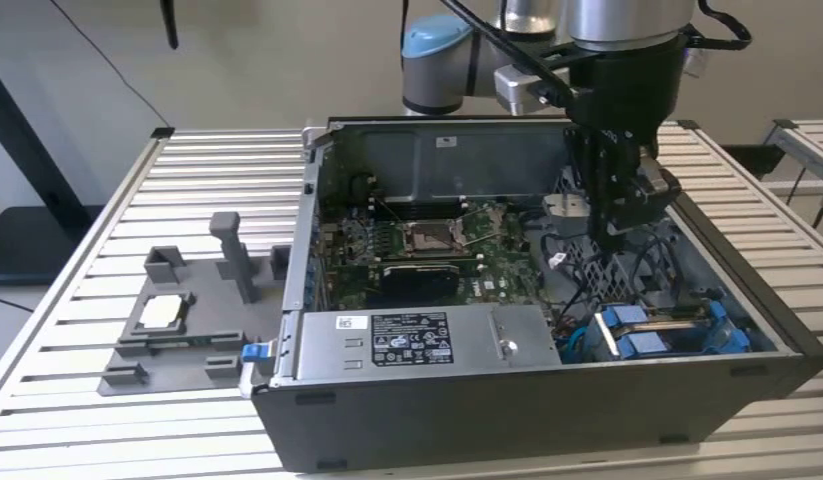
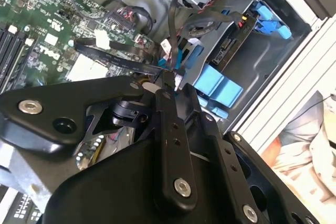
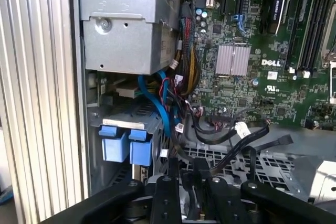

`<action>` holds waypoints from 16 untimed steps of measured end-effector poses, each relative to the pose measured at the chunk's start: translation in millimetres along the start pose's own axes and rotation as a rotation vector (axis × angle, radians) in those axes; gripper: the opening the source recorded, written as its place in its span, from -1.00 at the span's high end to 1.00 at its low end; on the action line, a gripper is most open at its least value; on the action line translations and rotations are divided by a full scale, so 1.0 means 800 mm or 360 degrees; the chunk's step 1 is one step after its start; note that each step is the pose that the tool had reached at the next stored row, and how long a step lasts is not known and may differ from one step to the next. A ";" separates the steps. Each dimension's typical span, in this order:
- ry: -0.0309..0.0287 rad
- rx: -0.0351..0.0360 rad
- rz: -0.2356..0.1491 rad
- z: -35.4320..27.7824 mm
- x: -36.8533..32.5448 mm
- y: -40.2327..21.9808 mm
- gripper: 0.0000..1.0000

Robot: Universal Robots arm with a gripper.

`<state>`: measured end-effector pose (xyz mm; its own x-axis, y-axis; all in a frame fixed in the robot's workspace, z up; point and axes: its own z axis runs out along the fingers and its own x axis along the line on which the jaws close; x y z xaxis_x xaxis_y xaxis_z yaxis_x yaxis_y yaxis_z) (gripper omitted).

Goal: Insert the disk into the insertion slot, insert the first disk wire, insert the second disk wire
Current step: 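Insert the second disk wire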

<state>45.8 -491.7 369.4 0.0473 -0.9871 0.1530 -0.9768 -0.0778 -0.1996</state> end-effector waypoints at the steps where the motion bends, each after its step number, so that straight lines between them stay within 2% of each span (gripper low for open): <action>1: 0.00055 0.0009 -0.0001 0.0001 -0.0005 0.0019 0.46; 3: 0.00118 0.0020 -0.0003 0.0002 -0.0011 0.0055 0.46; 8: 0.00150 0.0021 -0.0004 0.0003 -0.0012 0.0057 0.46; 12: 0.00285 0.0027 -0.0006 0.0009 -0.0019 0.0059 0.46; 14: 0.00329 0.0028 -0.0007 0.0011 -0.0020 0.0059 0.51; 15: 0.00334 0.0028 -0.0007 0.0011 -0.0020 0.0059 0.65; 16: 0.00340 0.0028 -0.0007 0.0010 -0.0020 0.0059 0.65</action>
<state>41.3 -490.6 367.4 0.0470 -0.9835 0.1745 -0.9727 -0.0848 -0.2160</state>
